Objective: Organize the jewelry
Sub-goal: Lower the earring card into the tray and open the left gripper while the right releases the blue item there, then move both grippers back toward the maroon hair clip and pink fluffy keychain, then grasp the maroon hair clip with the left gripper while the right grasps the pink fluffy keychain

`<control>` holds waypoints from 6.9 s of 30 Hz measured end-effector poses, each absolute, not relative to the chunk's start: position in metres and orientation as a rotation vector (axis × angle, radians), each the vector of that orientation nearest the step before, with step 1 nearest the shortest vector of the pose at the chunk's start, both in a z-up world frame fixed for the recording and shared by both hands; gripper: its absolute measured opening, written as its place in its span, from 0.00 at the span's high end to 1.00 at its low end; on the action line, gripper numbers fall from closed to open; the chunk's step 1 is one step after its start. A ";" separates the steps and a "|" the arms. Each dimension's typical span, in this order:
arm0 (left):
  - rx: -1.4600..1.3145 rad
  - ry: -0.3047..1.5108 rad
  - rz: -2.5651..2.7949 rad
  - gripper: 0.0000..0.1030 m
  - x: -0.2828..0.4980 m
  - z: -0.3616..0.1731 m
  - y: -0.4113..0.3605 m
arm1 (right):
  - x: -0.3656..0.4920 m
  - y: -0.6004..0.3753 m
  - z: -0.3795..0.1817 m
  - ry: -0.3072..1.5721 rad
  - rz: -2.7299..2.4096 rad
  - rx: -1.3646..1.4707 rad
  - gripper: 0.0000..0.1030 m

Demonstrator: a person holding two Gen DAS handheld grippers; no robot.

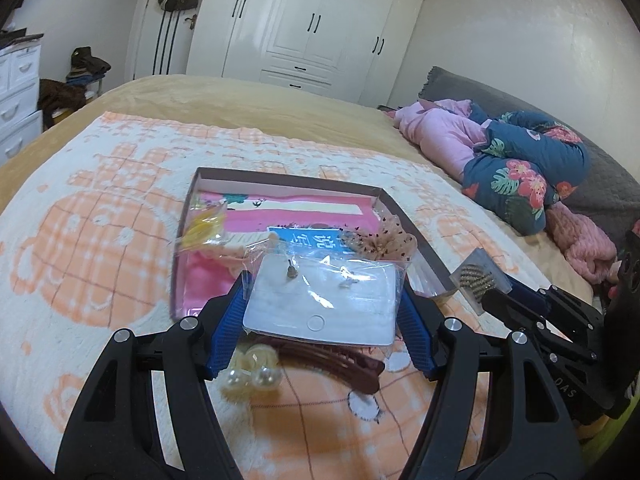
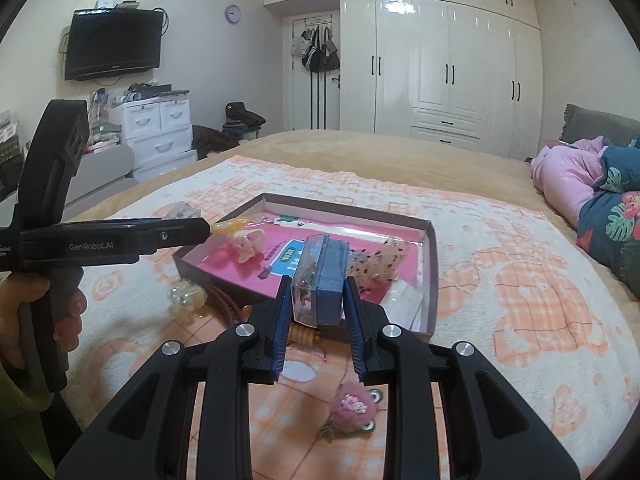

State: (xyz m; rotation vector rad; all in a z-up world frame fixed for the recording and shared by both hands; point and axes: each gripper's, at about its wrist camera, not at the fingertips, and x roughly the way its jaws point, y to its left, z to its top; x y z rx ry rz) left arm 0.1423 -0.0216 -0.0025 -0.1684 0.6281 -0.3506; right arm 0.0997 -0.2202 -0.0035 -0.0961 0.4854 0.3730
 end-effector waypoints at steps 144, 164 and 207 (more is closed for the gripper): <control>-0.198 0.607 -0.209 0.11 0.091 -0.007 0.035 | 0.061 -0.209 -0.001 0.506 0.350 -0.127 0.14; -0.228 0.774 -0.403 0.11 0.109 -0.049 -0.025 | 0.079 -0.235 -0.061 0.649 0.279 -0.105 0.14; -0.451 0.995 -0.372 0.86 0.134 -0.081 -0.021 | 0.101 -0.228 -0.088 0.761 0.335 -0.114 0.70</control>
